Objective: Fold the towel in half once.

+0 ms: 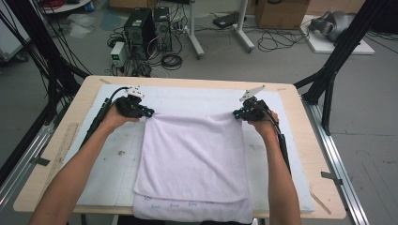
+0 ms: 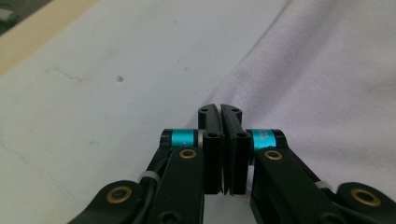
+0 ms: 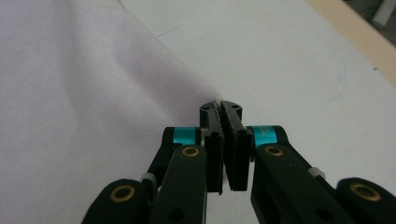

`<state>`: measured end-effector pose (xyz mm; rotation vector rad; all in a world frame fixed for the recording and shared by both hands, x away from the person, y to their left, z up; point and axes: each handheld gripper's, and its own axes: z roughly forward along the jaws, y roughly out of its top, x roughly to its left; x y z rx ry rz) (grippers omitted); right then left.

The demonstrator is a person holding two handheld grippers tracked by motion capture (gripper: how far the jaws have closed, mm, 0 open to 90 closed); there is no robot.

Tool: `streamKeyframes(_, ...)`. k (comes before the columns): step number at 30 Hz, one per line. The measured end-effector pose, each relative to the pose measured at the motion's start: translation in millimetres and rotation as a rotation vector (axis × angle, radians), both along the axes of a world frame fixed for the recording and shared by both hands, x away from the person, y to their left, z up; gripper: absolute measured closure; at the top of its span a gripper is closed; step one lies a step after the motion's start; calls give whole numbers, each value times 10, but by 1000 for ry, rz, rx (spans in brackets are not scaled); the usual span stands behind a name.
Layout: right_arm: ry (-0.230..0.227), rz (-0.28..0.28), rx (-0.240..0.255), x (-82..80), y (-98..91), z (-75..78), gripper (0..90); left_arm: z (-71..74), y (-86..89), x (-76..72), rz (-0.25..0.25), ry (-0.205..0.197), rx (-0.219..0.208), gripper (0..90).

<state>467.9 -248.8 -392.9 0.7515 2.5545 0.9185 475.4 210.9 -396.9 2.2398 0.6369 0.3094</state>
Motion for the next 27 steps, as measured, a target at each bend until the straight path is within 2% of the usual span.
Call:
streamKeyframes(4, -33, -36, 13, 12, 17, 41, 880, 80, 23, 52, 37, -20, -27, 874)
streamKeyframes(7, -53, -46, 13, 39, 44, 71, 881, 151, 24, 100, 46, -37, -23, 874)
streamKeyframes(9, -61, -56, 11, 65, 61, 95, 881, 192, 30, 138, 56, -34, -36, 874)
streamKeyframes(11, -66, -60, 2, 102, 71, 117, 881, 223, 32, 174, 60, -36, -31, 874)
streamKeyframes(13, -91, -68, 6, 144, 74, 149, 882, 258, 38, 212, 65, -41, -34, 874)
streamKeyframes(18, -90, -105, 6, 245, 57, 190, 882, 347, 37, 315, 75, -67, -33, 873)
streamKeyframes(21, -121, -125, 20, 289, 72, 234, 882, 387, 42, 396, 86, -74, -27, 873)
streamKeyframes(23, -127, -132, 17, 328, 82, 247, 882, 389, 49, 420, 86, -83, -41, 873)
streamKeyframes(25, -132, -136, 18, 368, 80, 261, 881, 395, 52, 503, 87, -76, -19, 873)
streamKeyframes(26, -128, -143, 20, 390, 89, 275, 881, 411, 50, 530, 85, -79, -20, 873)
streamKeyframes(27, -146, -148, 19, 403, 100, 294, 881, 429, 47, 556, 88, -86, -21, 873)
